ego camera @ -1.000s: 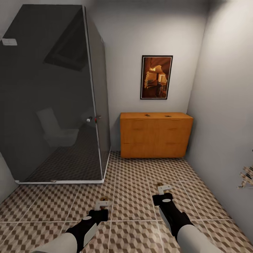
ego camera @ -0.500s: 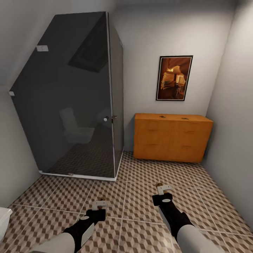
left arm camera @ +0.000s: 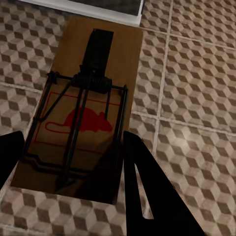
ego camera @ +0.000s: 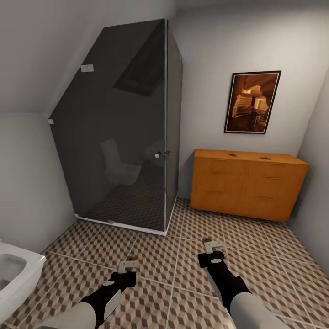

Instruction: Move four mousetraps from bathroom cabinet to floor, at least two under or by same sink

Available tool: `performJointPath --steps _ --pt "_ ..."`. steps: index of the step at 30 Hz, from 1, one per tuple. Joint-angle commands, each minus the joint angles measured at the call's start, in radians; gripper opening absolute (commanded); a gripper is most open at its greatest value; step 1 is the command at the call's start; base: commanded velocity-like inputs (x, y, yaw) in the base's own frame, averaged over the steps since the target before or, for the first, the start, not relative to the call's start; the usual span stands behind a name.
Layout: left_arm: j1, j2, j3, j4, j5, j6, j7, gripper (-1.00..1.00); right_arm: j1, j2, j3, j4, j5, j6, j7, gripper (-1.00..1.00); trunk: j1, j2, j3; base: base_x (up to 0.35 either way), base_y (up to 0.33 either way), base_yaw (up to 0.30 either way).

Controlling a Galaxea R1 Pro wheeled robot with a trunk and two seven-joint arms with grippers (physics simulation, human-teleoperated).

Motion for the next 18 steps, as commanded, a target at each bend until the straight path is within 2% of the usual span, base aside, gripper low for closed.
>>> performJointPath --steps 1,18 --pt "-0.001 0.0 -0.008 0.002 0.009 -0.004 0.0 -1.0 0.0 0.001 -0.006 -0.002 0.009 0.005 0.002 -1.0 0.0 -0.001 -0.001 0.0 0.0 0.274" --pt "-0.001 0.008 -0.01 0.001 0.009 -0.003 -0.004 -1.0 0.0 0.001 -0.005 0.013 0.01 0.005 0.002 -1.0 0.0 -0.001 0.008 0.0 0.0 0.272"
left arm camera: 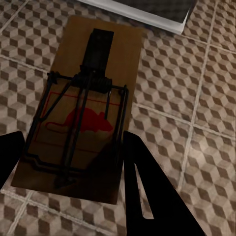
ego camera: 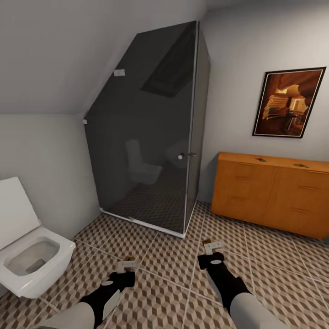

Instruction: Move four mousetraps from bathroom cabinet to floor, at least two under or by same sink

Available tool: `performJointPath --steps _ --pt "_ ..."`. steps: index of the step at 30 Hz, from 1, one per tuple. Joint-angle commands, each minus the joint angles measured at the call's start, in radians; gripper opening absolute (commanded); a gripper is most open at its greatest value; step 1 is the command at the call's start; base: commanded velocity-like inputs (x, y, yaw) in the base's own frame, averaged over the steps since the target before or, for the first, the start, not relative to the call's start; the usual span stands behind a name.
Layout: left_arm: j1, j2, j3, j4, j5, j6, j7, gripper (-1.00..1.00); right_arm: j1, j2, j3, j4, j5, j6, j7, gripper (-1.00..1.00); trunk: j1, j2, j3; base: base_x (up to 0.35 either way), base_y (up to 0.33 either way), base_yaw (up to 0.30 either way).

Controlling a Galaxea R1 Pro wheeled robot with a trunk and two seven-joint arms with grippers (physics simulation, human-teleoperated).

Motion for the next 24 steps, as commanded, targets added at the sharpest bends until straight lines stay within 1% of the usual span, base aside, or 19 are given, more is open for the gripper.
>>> performJointPath --steps 1,4,7,14,24 --pt "-0.001 0.0 -0.008 0.0 0.009 -0.004 0.0 -1.0 0.0 0.001 -0.006 0.001 0.009 0.005 0.002 -1.0 0.0 -0.001 -0.001 -0.01 0.0 0.204" --pt "-0.001 0.0 -0.008 -0.004 0.01 -0.003 0.002 -1.0 0.0 0.0 -0.006 0.007 0.009 0.004 0.002 -1.0 0.0 -0.001 0.0 -0.104 0.0 0.117" --pt "-0.001 0.0 -0.007 -0.006 0.012 -0.002 0.003 -1.0 0.0 0.001 -0.006 0.011 0.009 0.004 0.002 -1.0 0.0 -0.001 0.0 -0.237 0.0 0.048" --pt "-0.001 -0.001 -0.007 -0.006 0.035 -0.002 0.004 -1.0 0.0 0.002 -0.006 0.013 0.009 0.004 0.002 -1.0 0.0 -0.001 0.0 -0.321 0.0 0.01" --pt "-0.001 0.0 -0.007 -0.007 0.041 -0.002 0.005 -1.0 0.0 0.002 -0.007 0.013 0.009 0.004 0.001 -1.0 0.0 -0.001 0.0 -0.342 0.0 0.009"
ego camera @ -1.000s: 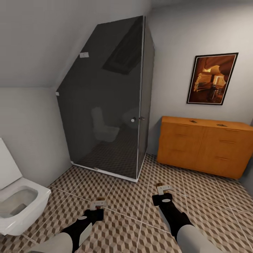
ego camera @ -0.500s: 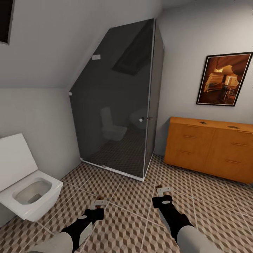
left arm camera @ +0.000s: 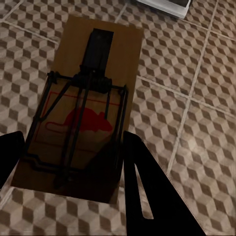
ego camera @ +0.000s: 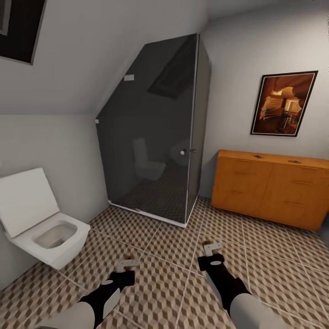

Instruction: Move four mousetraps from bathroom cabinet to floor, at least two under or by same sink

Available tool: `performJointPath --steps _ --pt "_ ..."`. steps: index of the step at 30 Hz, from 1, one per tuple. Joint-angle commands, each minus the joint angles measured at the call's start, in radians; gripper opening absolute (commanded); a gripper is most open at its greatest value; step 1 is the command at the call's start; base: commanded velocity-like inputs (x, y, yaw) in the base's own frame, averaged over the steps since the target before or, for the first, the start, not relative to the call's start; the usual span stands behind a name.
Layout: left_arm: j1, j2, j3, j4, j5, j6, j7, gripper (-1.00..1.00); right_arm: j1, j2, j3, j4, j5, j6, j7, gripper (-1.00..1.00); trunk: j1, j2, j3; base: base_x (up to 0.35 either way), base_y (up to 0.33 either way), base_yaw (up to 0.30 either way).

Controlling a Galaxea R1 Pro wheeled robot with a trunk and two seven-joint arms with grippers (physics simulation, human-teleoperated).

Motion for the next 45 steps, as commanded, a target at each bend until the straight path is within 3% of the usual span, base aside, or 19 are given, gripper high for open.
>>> performJointPath --steps 1,13,45 --pt "-0.001 0.0 -0.008 0.001 0.009 -0.004 0.0 -1.0 0.0 0.001 -0.007 -0.002 0.009 0.005 0.002 -1.0 -0.001 -0.001 -0.001 -0.344 0.0 0.059" --pt "-0.001 0.0 -0.008 0.002 0.009 -0.005 0.001 -1.0 0.0 0.001 -0.007 -0.002 0.009 0.005 0.002 -1.0 -0.001 -0.001 0.001 -0.315 -0.006 0.164" --pt "-0.001 0.005 -0.008 0.004 0.009 -0.006 0.003 -1.0 0.0 0.001 -0.006 -0.002 0.009 0.005 0.002 -1.0 -0.001 -0.001 0.016 -0.005 0.0 0.267"
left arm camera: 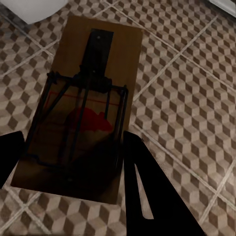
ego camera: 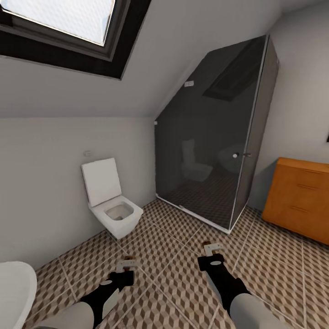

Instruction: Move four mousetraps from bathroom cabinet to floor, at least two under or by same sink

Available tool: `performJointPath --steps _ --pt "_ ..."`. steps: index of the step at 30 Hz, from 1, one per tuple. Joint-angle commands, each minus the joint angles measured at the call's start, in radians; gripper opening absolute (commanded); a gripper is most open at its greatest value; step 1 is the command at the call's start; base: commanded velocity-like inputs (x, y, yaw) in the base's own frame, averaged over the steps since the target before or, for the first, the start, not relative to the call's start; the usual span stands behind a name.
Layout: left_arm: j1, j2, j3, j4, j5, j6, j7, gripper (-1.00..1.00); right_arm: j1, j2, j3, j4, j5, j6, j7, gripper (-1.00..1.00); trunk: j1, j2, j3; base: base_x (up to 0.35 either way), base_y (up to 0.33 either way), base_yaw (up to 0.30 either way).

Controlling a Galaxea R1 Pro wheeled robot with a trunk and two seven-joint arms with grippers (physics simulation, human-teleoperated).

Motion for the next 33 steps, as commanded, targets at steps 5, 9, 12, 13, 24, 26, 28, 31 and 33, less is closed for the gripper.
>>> performJointPath --steps 5,9,12,13,24,26,28,31,33 --pt "-0.001 0.001 -0.008 0.002 0.009 -0.004 0.0 -1.0 0.0 0.001 -0.007 -0.002 0.009 0.005 0.002 -1.0 0.0 -0.001 0.001 0.0 0.0 0.268" --pt "-0.001 0.0 -0.008 0.002 0.009 -0.005 0.0 -1.0 0.0 0.001 -0.007 -0.002 0.009 0.005 0.002 -1.0 0.0 -0.001 0.003 0.0 0.0 0.268" --pt "-0.001 0.0 -0.008 0.002 0.009 -0.005 0.0 -1.0 0.0 0.001 -0.007 -0.002 0.009 0.005 0.002 -1.0 0.0 -0.001 0.005 0.0 0.0 0.268" --pt "-0.001 0.0 -0.008 0.002 0.009 -0.005 0.0 -1.0 0.0 0.001 -0.007 -0.002 0.009 0.005 0.002 -1.0 0.0 -0.001 0.005 0.0 0.0 0.268" --pt "-0.001 -0.001 -0.011 0.003 0.007 -0.005 -0.007 -1.0 0.0 0.001 -0.007 -0.002 0.009 0.005 0.002 -1.0 0.0 -0.001 0.008 0.0 0.0 0.16" --pt "-0.001 -0.001 -0.011 0.003 0.007 -0.005 -0.007 -1.0 0.0 0.001 -0.007 -0.002 0.009 0.005 0.002 -1.0 0.0 -0.001 0.008 0.0 0.0 0.01" --pt "-0.001 -0.001 -0.011 0.002 0.007 -0.005 -0.007 -1.0 0.0 0.001 -0.007 -0.002 0.009 0.005 0.002 -1.0 0.0 -0.001 0.008 0.0 0.0 0.005" --pt "-0.001 -0.001 -0.011 0.001 0.007 -0.004 -0.006 -1.0 0.0 0.001 -0.007 -0.002 0.009 0.005 0.002 -1.0 0.0 -0.001 0.008 -0.003 0.0 0.002" --pt "-0.001 -0.002 -0.011 0.001 0.007 -0.004 -0.006 -1.0 0.0 0.001 -0.007 -0.002 0.009 0.005 0.003 -1.0 0.0 -0.001 0.008 -0.062 0.0 0.001"
